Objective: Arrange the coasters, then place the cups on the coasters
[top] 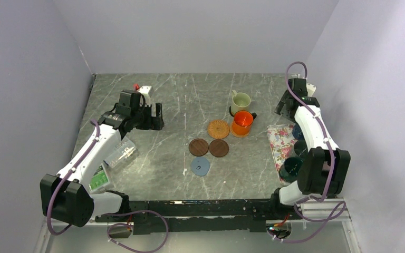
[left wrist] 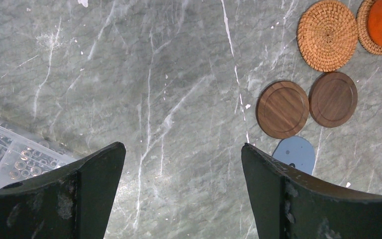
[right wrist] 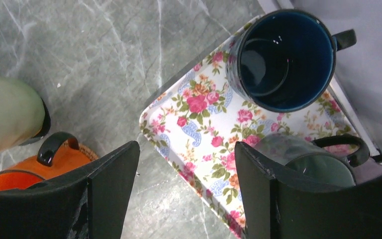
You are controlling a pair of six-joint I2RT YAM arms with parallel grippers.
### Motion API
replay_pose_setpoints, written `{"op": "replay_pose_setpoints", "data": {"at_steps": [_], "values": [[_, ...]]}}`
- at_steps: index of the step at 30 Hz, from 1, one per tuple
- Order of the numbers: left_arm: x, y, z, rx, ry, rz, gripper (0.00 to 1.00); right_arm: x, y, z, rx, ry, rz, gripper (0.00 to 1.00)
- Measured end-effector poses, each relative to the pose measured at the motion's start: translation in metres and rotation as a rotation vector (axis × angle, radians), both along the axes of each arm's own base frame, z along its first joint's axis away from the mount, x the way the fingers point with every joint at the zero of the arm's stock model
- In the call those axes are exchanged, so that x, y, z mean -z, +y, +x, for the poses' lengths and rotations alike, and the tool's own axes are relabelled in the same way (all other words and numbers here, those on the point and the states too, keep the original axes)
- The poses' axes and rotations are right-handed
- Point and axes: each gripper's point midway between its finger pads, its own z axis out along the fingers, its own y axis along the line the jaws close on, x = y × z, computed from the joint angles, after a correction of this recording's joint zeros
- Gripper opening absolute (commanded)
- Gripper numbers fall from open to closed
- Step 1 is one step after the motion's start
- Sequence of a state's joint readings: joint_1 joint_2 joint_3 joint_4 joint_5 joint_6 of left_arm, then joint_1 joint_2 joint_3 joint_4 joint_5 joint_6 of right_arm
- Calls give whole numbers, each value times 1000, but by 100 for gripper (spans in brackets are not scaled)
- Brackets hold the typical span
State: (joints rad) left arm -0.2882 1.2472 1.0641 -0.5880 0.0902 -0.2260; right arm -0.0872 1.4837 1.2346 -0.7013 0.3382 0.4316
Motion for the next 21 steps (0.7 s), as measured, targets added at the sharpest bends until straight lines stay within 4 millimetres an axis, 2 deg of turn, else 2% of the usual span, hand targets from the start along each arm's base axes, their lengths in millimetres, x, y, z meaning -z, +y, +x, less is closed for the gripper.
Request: {"op": "replay_pose_setpoints", "data": {"at_steps": [5, 11, 14, 21], "values": [[0, 0, 0, 0, 1, 0, 93, 5, -18, 6, 27, 0, -22, 75], [0, 0, 0, 0, 1, 0, 93, 23, -48, 6, 90, 28, -26, 73], [0, 0, 0, 1, 1, 0, 93, 35, -55, 6, 101, 46, -20, 70], [1, 0, 0, 1, 3, 0, 93, 69, -57, 5, 71, 114, 4, 48]]}}
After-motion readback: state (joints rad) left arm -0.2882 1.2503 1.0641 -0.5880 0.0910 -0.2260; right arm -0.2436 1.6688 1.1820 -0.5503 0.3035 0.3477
